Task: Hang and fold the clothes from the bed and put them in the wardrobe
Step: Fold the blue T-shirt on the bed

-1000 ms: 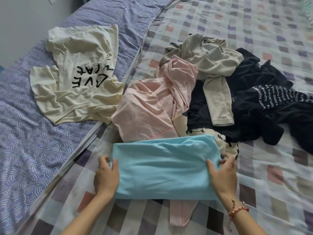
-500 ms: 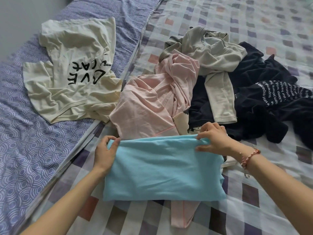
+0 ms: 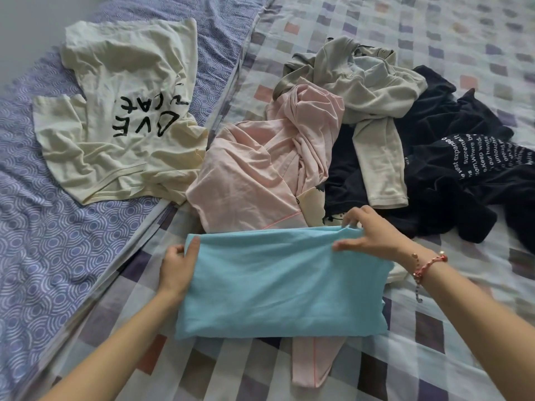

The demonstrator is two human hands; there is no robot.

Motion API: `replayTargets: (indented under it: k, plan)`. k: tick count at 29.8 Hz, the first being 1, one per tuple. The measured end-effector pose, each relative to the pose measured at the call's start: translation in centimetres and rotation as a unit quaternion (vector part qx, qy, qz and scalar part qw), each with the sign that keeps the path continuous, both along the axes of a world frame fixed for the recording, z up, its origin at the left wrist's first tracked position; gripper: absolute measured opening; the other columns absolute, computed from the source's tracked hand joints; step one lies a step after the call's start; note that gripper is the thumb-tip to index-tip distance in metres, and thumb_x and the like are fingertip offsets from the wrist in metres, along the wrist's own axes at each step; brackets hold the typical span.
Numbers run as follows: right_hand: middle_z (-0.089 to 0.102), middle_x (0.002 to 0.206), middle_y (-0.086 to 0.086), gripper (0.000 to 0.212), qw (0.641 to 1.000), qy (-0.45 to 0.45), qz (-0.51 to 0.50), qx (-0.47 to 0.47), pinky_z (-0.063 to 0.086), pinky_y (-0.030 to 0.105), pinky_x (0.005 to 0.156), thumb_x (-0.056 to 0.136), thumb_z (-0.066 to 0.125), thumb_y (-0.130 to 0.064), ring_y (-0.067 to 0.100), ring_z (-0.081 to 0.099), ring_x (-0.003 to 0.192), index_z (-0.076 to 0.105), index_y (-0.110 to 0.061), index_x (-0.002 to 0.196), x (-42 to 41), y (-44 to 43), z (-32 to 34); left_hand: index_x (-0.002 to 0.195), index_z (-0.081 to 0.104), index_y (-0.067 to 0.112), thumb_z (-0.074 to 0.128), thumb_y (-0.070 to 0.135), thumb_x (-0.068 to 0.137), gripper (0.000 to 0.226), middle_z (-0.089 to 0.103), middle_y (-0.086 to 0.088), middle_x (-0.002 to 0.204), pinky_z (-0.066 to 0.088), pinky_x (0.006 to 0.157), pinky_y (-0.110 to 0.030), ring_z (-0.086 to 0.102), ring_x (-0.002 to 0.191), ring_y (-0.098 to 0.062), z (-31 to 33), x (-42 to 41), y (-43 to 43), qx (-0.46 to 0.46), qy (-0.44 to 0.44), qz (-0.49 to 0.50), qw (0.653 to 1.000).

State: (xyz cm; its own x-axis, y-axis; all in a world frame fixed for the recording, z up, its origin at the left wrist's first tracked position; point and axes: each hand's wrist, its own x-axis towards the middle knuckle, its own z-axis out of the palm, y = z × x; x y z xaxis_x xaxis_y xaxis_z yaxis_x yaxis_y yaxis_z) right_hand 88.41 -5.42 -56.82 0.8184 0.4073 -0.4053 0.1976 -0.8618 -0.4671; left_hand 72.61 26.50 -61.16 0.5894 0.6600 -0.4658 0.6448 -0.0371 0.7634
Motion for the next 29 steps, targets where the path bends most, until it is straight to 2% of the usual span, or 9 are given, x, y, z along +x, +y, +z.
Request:
replayTargets:
  k: [2, 6, 9, 12, 15, 21, 25, 27, 29]
  plan:
    - [0.042, 0.095, -0.004, 0.043, 0.998, 0.001, 0.047, -0.051, 0.04, 0.034, 0.088, 0.06, 0.083, -0.046, 0.017, 0.046, 0.096, 0.061, -0.027, 0.091, 0.0, -0.4, 0.0, 0.084, 0.061, 0.0, 0.056, 0.04, 0.089, 0.041, 0.066, -0.009, 0.078, 0.048, 0.061, -0.032, 0.063, 0.075, -0.027, 0.5, -1.1, -0.6, -0.057, 0.002, -0.021, 0.998]
    - [0.049, 0.1, -0.003, 0.031, 0.999, 0.021, 0.033, -0.001, 0.036, 0.036, 0.094, 0.065, 0.083, -0.028, 0.019, 0.046, 0.104, 0.053, -0.031, 0.059, -0.2, -0.5, 0.4, 0.084, 0.064, 0.006, 0.06, 0.034, 0.087, 0.029, 0.069, -0.01, 0.082, 0.056, 0.057, -0.027, 0.066, 0.069, -0.022, 1.4, -1.9, -0.9, -0.146, 0.01, -0.039, 0.989]
    - [0.059, 0.091, -0.001, 0.029, 0.996, 0.057, -0.018, 0.073, 0.045, 0.039, 0.083, 0.066, 0.083, -0.019, 0.022, 0.056, 0.092, 0.057, -0.027, 0.074, -0.3, -0.9, 0.6, 0.093, 0.066, 0.006, 0.064, 0.035, 0.084, 0.031, 0.072, -0.013, 0.09, 0.057, 0.073, -0.036, 0.068, 0.079, -0.027, 1.9, -1.3, 0.1, -0.242, 0.042, -0.054, 0.968]
    - [0.049, 0.09, -0.004, 0.046, 0.996, 0.085, -0.005, 0.015, 0.042, 0.029, 0.079, 0.067, 0.083, -0.021, 0.017, 0.049, 0.09, 0.055, -0.027, 0.103, -0.2, -1.1, 0.7, 0.103, 0.064, 0.003, 0.066, 0.035, 0.08, 0.039, 0.07, -0.016, 0.101, 0.053, 0.085, -0.043, 0.067, 0.092, -0.032, 2.2, -1.3, 0.6, -0.291, 0.076, -0.075, 0.951]
    - [0.038, 0.088, -0.002, 0.027, 0.996, 0.064, 0.026, -0.057, 0.034, 0.027, 0.078, 0.067, 0.083, -0.027, 0.018, 0.041, 0.096, 0.06, -0.026, 0.081, -0.4, -0.4, 1.5, 0.105, 0.063, 0.003, 0.062, 0.034, 0.085, 0.037, 0.068, -0.018, 0.106, 0.052, 0.085, -0.042, 0.065, 0.093, -0.032, 2.6, -1.7, 0.7, -0.304, 0.069, -0.07, 0.948]
    - [0.05, 0.075, -0.001, 0.024, 0.996, 0.043, -0.004, 0.076, 0.036, 0.013, 0.056, 0.071, 0.079, -0.009, 0.004, 0.047, 0.066, 0.055, -0.012, 0.069, -1.4, -0.5, 3.5, 0.109, 0.064, 0.005, 0.07, 0.043, 0.069, 0.056, 0.068, -0.016, 0.111, 0.053, 0.084, -0.039, 0.067, 0.096, -0.028, 3.1, -2.5, 0.9, -0.338, 0.047, -0.127, 0.932]
    - [0.055, 0.063, 0.002, 0.031, 0.958, 0.246, -0.003, 0.15, 0.037, 0.013, 0.048, 0.07, 0.081, -0.007, 0.003, 0.048, 0.053, 0.05, -0.008, 0.069, -3.7, -1.8, 6.1, 0.104, 0.073, 0.01, 0.092, 0.042, 0.042, 0.072, 0.068, -0.013, 0.112, 0.056, 0.076, -0.031, 0.067, 0.099, -0.024, 4.2, -4.7, 3.2, -0.465, 0.084, -0.253, 0.844]
    - [0.062, 0.069, 0.004, 0.031, 0.904, 0.413, 0.036, 0.108, 0.044, 0.018, 0.053, 0.059, 0.083, -0.017, 0.011, 0.056, 0.061, 0.056, -0.011, 0.073, -4.4, -2.7, 7.2, 0.105, 0.073, 0.016, 0.092, 0.034, 0.048, 0.063, 0.068, -0.009, 0.112, 0.054, 0.082, -0.031, 0.066, 0.102, -0.021, 4.4, -6.7, 4.0, -0.502, 0.122, -0.332, 0.789]
    - [0.066, 0.075, 0.006, 0.028, 0.881, 0.466, 0.067, 0.053, 0.048, 0.021, 0.058, 0.058, 0.081, -0.019, 0.015, 0.06, 0.067, 0.062, -0.012, 0.076, -4.7, -2.8, 7.0, 0.107, 0.072, 0.017, 0.091, 0.03, 0.054, 0.058, 0.068, -0.008, 0.113, 0.053, 0.085, -0.033, 0.065, 0.104, -0.021, 4.0, -8.0, 4.3, -0.516, 0.131, -0.338, 0.776]
